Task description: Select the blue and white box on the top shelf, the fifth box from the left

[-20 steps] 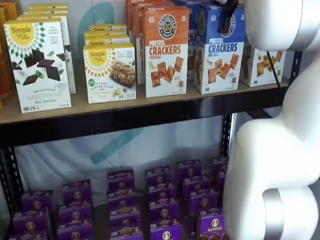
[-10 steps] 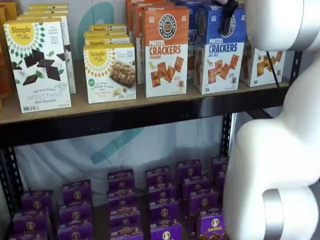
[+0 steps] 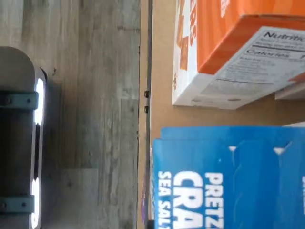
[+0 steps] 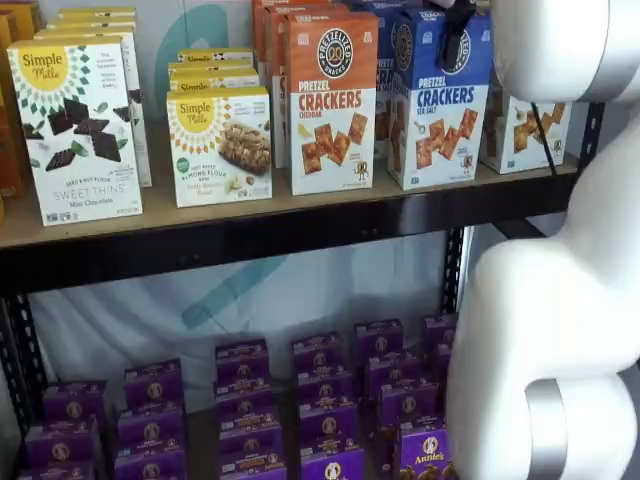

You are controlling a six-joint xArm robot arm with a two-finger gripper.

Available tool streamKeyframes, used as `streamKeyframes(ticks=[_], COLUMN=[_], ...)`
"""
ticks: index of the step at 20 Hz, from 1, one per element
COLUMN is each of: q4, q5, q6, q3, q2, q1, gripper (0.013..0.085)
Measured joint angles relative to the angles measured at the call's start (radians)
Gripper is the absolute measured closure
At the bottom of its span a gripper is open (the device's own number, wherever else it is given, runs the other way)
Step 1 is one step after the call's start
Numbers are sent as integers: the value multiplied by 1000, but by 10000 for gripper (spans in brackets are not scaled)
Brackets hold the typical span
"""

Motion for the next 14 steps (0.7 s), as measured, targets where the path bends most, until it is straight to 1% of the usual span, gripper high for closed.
streamKeyframes(ticks=[2, 6, 10, 14], q4=[7, 14, 12, 14], q5=[17, 15, 13, 7], q6=[3, 10, 15, 16], q3=[-6, 24, 74, 145], q2=[-4, -42, -100, -176], q1=[-1, 2, 7, 8], gripper=[410, 410, 410, 410])
